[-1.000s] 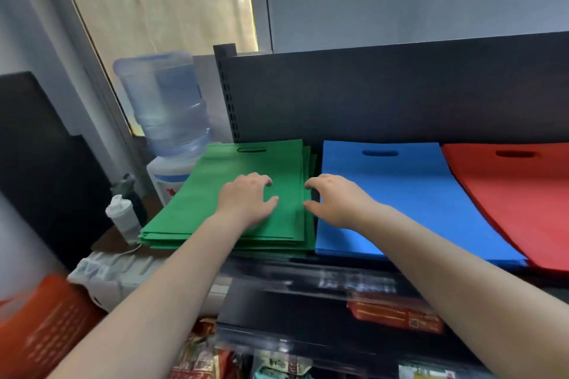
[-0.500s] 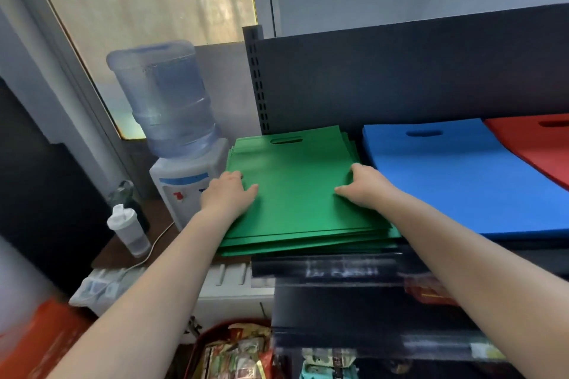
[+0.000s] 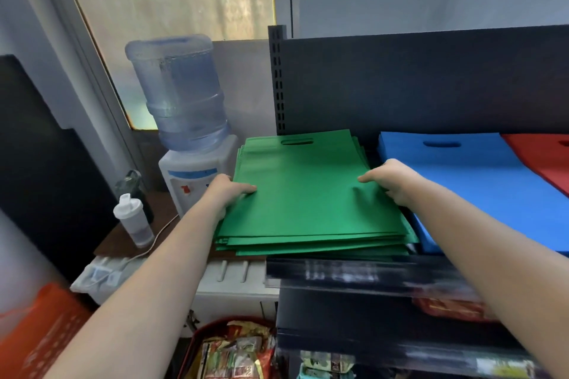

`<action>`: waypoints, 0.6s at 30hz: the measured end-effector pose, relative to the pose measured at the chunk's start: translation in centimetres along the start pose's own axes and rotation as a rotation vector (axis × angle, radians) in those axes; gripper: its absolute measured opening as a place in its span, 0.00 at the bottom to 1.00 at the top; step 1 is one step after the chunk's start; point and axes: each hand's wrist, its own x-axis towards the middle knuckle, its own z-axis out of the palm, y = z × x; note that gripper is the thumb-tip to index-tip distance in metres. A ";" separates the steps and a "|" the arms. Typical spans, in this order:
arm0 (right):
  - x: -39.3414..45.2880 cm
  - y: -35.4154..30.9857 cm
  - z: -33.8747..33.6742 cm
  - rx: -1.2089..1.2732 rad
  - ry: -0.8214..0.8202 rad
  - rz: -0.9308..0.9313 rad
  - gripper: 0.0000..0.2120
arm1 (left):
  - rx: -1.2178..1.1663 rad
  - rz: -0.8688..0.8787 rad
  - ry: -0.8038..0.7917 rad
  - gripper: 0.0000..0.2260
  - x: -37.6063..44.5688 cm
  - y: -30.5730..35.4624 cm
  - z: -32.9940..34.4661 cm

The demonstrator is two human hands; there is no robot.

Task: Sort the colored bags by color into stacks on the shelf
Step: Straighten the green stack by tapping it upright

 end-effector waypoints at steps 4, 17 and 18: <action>0.4 -0.5 -0.1 0.107 -0.085 0.074 0.28 | -0.134 -0.005 -0.019 0.15 -0.3 0.7 -0.1; -0.3 -3.2 -2.2 0.477 -0.008 -0.296 0.15 | -0.380 0.630 0.158 0.22 -1.5 4.7 -0.8; -0.2 -3.8 -2.5 0.509 0.011 -0.362 0.15 | -0.389 0.681 0.176 0.23 -1.7 5.3 -0.9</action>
